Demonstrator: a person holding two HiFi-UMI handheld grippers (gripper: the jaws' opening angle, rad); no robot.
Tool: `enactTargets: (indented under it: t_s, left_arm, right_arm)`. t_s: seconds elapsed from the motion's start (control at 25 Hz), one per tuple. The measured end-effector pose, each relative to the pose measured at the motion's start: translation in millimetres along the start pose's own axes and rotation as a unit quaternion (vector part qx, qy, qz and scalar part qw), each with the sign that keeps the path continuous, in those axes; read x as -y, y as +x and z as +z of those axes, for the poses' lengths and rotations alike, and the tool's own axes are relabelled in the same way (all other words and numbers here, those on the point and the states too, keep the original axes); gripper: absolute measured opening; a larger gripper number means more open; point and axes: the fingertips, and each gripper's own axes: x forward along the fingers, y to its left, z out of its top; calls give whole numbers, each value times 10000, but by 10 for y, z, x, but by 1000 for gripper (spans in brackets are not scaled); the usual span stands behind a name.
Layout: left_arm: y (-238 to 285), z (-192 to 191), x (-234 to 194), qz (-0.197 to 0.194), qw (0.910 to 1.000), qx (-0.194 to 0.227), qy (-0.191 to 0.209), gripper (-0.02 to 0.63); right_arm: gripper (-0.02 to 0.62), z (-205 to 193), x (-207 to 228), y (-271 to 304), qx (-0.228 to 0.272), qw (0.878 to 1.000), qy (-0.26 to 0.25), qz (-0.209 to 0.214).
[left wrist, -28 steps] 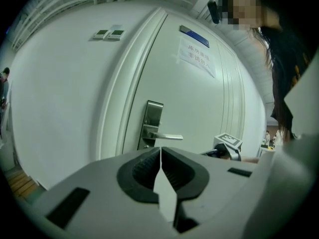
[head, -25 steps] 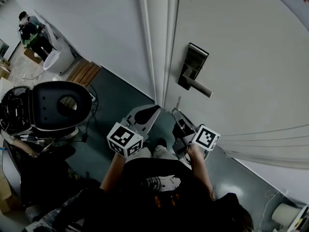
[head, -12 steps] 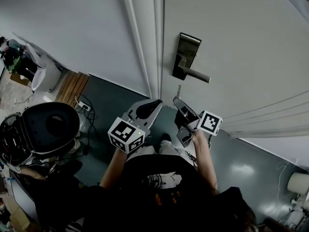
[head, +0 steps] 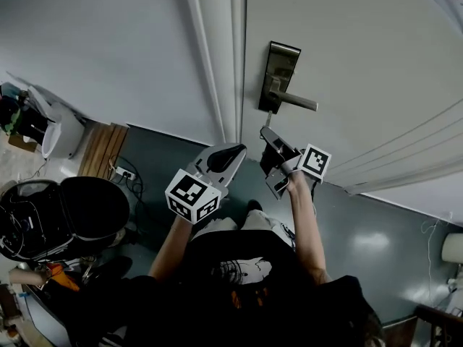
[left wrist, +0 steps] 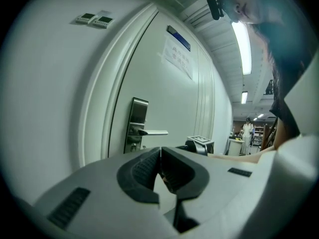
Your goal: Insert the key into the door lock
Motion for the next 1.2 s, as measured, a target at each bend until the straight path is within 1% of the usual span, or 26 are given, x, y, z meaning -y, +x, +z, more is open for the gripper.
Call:
enactTargets:
  t_s: [0.24, 0.4, 0.52, 0.76, 1.08, 1.2]
  left_arm:
    - [-18, -84, 54, -160, 9997, 165, 117, 14]
    - [5, -152, 64, -221, 9995, 171, 147, 14]
    - [-56, -138, 140, -246, 9993, 199, 204, 14]
    - [276, -207, -73, -256, 9994, 104, 186, 14]
    - [335, -236, -132, -181, 9997, 46, 183, 14]
    - [345, -227, -173, -146, 9997, 46, 166, 14]
  right_arm:
    - [21, 62, 115, 21, 117, 9999, 43, -17]
    - [21, 153, 189, 51, 202, 9997, 119, 1]
    - [21, 146, 173, 51, 216, 9997, 116, -3]
    - [21, 454, 467, 300, 251, 9988, 427, 18]
    - [21, 493, 533, 393, 88, 9979, 631, 118]
    - [21, 490, 491, 404, 47, 9971, 718, 259]
